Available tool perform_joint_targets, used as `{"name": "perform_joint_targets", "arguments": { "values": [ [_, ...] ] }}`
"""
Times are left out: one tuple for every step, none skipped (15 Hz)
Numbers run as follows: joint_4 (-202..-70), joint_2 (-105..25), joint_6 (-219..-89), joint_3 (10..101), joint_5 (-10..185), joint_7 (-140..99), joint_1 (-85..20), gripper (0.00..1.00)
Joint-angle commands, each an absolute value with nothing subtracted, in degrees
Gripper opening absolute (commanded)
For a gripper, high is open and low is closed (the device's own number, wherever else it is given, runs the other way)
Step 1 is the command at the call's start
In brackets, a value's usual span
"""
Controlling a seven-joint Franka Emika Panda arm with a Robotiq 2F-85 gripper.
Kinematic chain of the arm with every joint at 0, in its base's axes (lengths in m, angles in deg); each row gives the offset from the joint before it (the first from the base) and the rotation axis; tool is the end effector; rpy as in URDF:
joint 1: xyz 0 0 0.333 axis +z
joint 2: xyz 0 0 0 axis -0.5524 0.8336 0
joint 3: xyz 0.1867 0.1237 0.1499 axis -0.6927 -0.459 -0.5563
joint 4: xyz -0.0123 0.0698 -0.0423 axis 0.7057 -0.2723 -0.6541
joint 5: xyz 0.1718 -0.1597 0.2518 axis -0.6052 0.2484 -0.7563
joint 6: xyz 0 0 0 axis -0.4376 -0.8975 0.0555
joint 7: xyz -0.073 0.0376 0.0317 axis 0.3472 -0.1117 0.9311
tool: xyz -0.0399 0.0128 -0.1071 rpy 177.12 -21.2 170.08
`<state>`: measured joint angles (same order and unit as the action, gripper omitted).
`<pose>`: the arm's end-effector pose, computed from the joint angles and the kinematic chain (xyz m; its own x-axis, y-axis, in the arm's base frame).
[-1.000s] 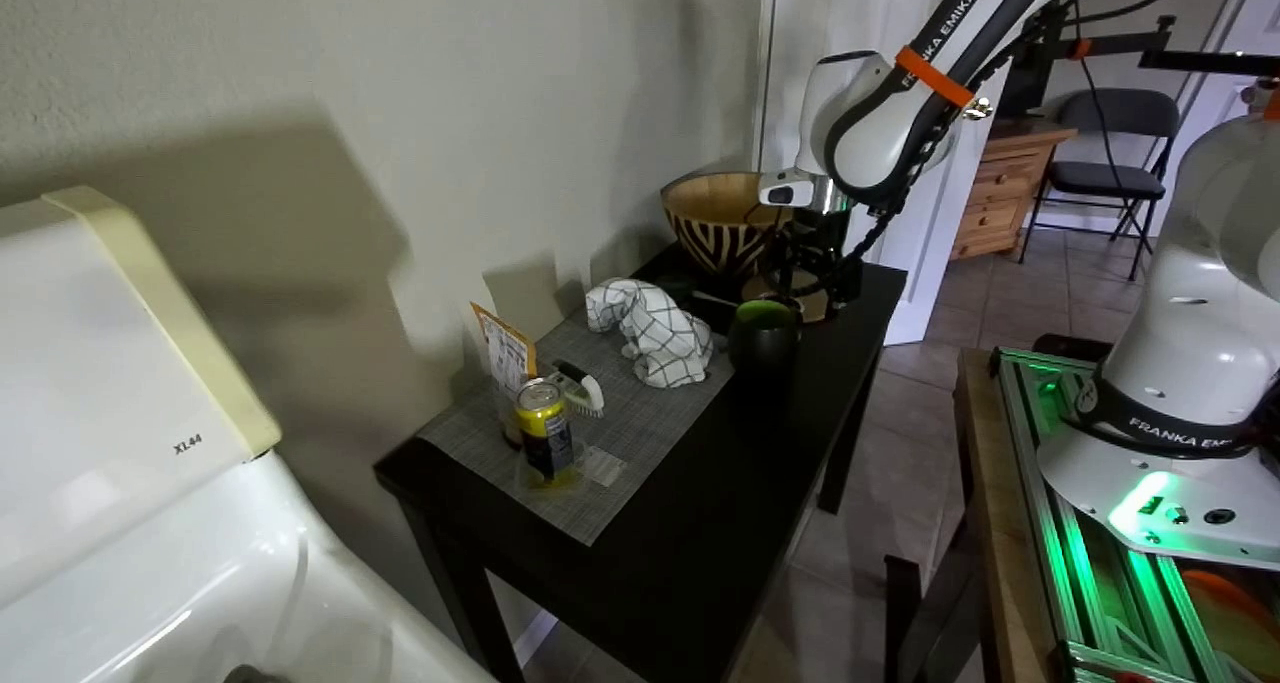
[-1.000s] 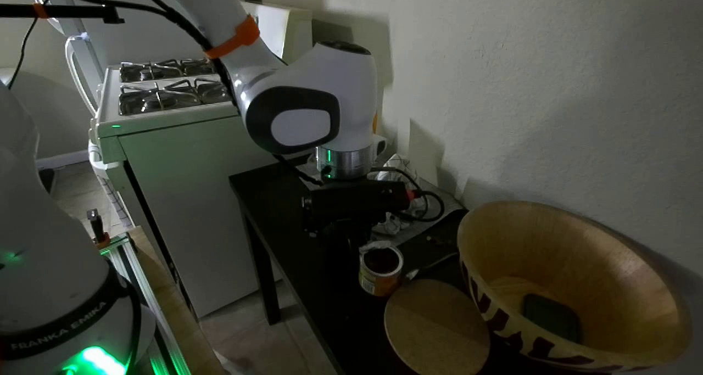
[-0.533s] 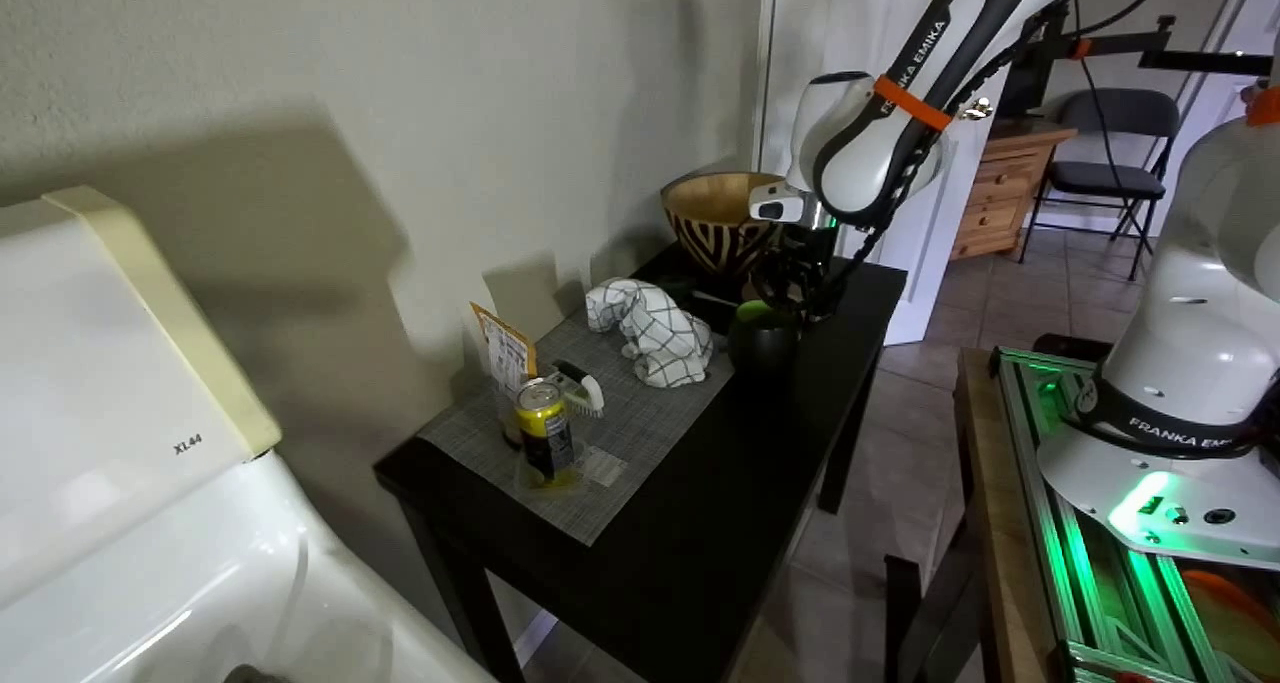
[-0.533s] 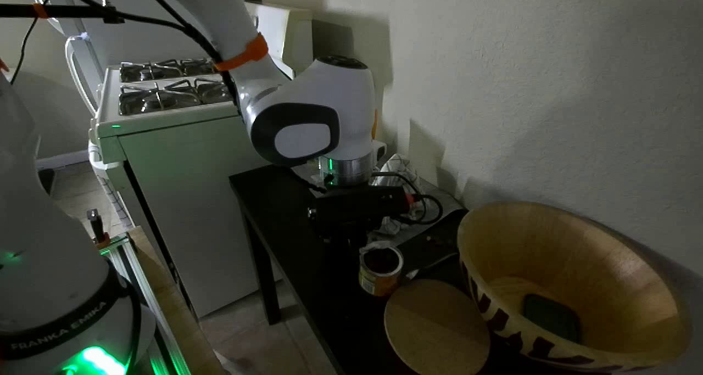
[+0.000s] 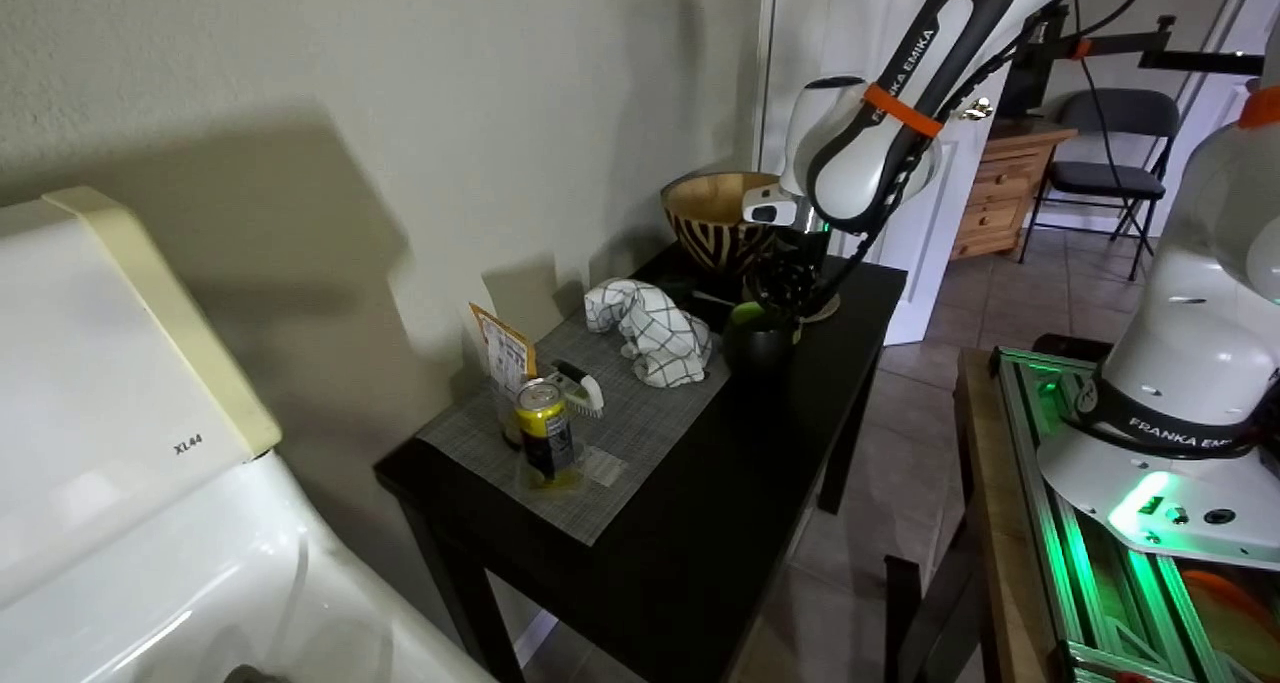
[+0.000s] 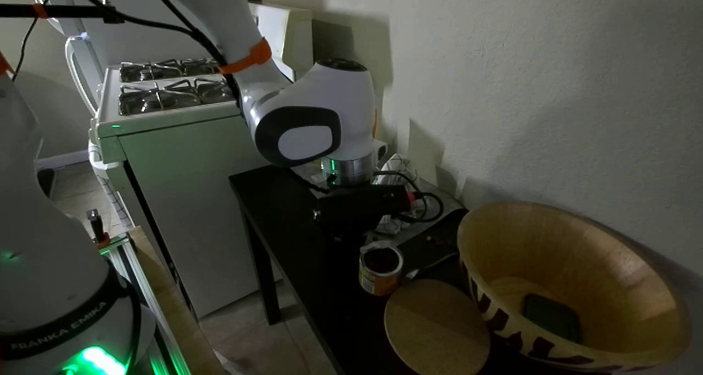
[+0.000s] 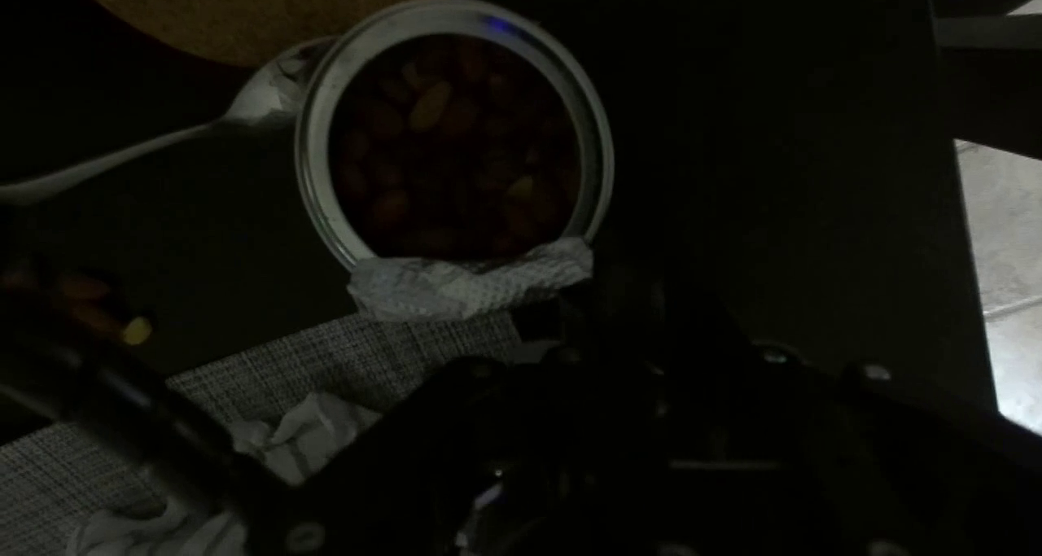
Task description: Pick up the black mug and put it in the wooden bowl
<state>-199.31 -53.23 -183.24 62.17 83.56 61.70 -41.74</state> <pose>0.3708 -0.1256 0.2092 0.5179 0.8553 0.0128 0.8518 -0.5170 0.0841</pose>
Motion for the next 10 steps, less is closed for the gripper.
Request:
{"name": "perform_joint_targets", "arguments": {
  "values": [
    [-199.45,-52.95,-185.56,60.32,81.15,62.27,-42.73,0.04],
    [-199.55,-53.14,-185.66,60.13,80.83,62.43,-42.83,0.01],
    [-199.58,-53.23,-185.65,59.93,80.37,62.71,-42.92,0.05],
    [-199.75,-53.56,-185.53,59.68,79.64,63.20,-43.04,0.05],
    [-199.86,-53.95,-185.39,59.58,79.28,63.22,-43.09,0.05],
    [-200.05,-54.75,-184.97,59.30,78.00,63.85,-43.19,0.05],
    [-200.29,-55.63,-184.67,59.13,77.00,64.23,-43.23,0.05],
    [-200.36,-56.86,-183.72,59.04,75.82,64.68,-43.27,0.05],
    [-200.35,-57.69,-183.37,59.21,75.42,64.56,-43.25,0.05],
    [-200.30,-58.82,-182.67,59.58,75.29,64.15,-43.29,0.05]
  ]
}}
